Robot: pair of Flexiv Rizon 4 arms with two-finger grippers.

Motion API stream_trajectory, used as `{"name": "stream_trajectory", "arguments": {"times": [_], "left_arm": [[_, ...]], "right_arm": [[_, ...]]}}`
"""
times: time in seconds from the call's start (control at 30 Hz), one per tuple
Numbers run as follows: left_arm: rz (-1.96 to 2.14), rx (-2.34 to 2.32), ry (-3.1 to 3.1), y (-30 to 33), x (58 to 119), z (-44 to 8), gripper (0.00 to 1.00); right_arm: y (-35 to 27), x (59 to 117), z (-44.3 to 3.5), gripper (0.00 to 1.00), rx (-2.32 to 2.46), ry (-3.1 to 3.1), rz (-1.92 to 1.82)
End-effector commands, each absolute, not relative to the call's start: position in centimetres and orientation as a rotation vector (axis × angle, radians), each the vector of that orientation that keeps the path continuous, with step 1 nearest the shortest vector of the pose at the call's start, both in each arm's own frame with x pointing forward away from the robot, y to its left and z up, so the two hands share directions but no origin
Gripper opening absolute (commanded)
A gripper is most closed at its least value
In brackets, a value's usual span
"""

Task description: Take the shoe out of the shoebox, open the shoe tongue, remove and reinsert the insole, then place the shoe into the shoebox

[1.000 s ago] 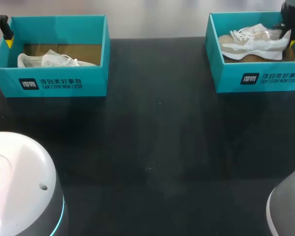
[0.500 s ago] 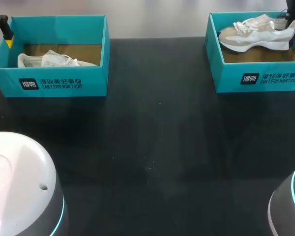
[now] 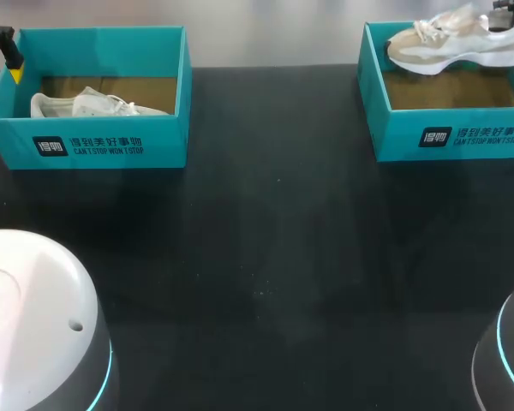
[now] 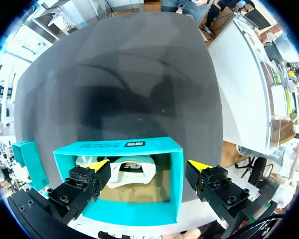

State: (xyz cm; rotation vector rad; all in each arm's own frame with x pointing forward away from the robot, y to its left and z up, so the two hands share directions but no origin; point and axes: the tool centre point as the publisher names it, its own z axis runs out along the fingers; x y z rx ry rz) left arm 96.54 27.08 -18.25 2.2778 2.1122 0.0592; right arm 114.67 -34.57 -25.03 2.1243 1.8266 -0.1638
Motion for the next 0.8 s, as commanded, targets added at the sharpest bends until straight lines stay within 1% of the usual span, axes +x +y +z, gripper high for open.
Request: {"name": "stream_trajectory", "arguments": {"times": [0.03,0.5,0.8], "left_arm": [[0.061,2.279,2.112,27.1,96.5,-18.2,1.0],[0.061,2.279,2.112,27.1,96.5,-18.2,1.0],[0.061,2.279,2.112,27.1,96.5,-18.2,1.0]], "right_arm": [[-33.8,113.0,-22.0,0.0,2.094,1.804,-0.127],[-32.5,110.9,-17.5,0.0,2.057,1.799,-0.114],[-30.0,107.1,-13.4,0.0,2.038,1.78,-0.047]]}}
